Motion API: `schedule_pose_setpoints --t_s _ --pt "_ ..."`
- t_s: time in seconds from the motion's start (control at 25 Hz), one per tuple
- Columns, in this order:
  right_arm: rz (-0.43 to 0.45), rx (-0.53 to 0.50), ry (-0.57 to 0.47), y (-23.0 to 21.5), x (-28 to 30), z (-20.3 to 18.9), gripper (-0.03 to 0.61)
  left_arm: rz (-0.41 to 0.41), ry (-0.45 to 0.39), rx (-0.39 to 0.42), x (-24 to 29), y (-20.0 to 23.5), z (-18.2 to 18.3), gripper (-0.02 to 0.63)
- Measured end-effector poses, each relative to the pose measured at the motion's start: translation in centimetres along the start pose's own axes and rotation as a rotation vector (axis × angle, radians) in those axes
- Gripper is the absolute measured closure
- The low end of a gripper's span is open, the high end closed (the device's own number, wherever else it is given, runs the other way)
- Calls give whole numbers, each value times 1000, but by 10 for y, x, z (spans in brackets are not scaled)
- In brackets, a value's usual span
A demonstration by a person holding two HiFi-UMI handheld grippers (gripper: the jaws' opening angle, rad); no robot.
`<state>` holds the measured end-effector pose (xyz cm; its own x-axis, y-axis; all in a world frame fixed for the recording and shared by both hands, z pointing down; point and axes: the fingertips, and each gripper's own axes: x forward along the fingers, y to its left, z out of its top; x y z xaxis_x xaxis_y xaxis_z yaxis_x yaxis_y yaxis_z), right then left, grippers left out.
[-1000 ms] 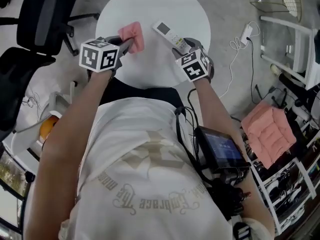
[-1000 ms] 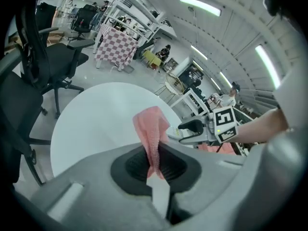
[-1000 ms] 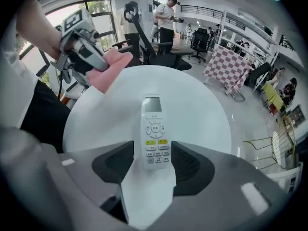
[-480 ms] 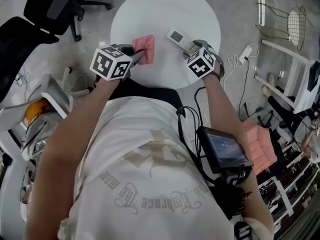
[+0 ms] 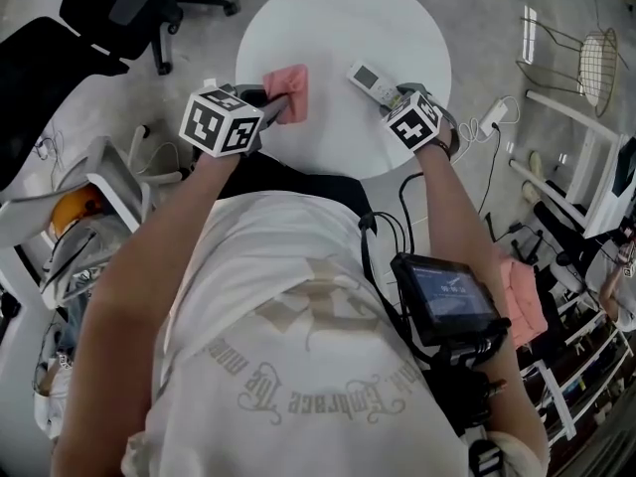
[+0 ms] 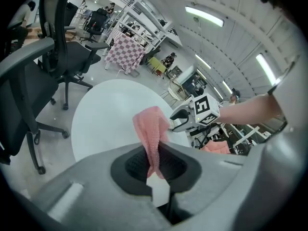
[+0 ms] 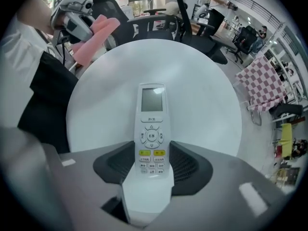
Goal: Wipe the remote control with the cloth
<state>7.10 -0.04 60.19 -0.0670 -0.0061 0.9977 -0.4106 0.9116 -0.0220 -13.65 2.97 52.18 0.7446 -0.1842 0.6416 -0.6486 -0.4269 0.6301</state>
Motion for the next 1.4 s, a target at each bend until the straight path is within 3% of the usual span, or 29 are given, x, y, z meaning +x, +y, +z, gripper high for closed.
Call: schedule_pose_setpoints --t_s 0.24,0.48,0.72,0.84,1.04,1.24,1.4 --pt "78 262 -126 14 -8 3 345 -34 9 11 4 -6 4 594" --pt "169 563 -352 28 -27 15 345 -123 23 19 12 -19 17 594" --pt "339 779 -697 45 -67 54 345 -243 19 10 11 -29 26 594" --pt "431 821 -885 52 -100 71 345 -349 22 -6 8 -48 30 594" --pt "529 837 -1097 61 -148 82 345 -508 37 -3 2 -83 31 594" --pt "637 834 -1242 73 -182 92 345 -674 72 39 -6 -115 25 594" --pt "684 840 -1319 79 -196 95 345 -703 114 115 -6 -130 20 594"
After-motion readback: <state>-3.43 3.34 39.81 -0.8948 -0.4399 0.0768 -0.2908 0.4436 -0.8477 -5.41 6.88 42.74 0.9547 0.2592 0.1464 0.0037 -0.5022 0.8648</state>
